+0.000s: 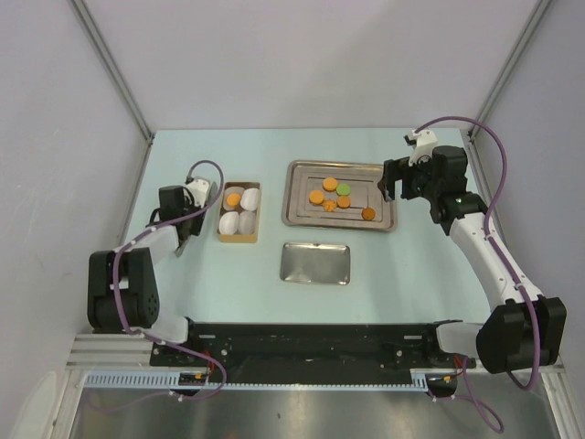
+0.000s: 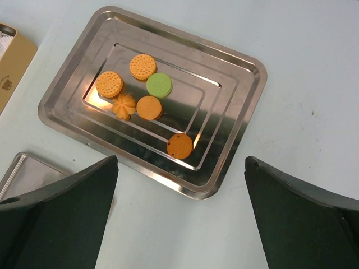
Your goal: Pack the cookies
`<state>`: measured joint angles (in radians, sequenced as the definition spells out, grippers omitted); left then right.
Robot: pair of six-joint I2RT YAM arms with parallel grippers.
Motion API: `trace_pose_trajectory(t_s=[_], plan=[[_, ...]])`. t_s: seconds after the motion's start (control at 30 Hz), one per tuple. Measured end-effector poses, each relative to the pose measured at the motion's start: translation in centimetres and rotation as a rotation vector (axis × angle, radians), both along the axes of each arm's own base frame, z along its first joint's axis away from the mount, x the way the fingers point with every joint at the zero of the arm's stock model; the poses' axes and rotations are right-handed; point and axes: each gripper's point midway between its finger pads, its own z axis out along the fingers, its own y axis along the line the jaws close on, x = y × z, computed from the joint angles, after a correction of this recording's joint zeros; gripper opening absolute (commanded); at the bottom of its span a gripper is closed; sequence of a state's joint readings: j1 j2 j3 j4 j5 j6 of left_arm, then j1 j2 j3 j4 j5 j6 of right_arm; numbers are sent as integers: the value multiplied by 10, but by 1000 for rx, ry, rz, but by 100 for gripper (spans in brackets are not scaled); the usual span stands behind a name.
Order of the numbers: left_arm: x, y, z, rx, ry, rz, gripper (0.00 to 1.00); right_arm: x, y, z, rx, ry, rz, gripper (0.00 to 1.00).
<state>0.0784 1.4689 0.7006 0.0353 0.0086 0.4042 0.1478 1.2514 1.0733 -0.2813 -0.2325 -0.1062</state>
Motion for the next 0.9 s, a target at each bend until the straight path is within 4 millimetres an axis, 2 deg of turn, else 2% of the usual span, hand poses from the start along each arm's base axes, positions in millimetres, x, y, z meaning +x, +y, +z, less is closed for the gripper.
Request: trace_pose_trajectory(t_s=[0.33, 0.47, 0.9], plan=[[14, -2, -20, -22, 119, -56, 51, 0, 0, -1, -2, 1, -2, 100], [22, -2, -21, -38, 149, -81, 54, 0, 0, 0, -2, 1, -2, 100], [14, 0, -30, -46, 225, -123, 62, 0, 0, -1, -2, 1, -2, 100]])
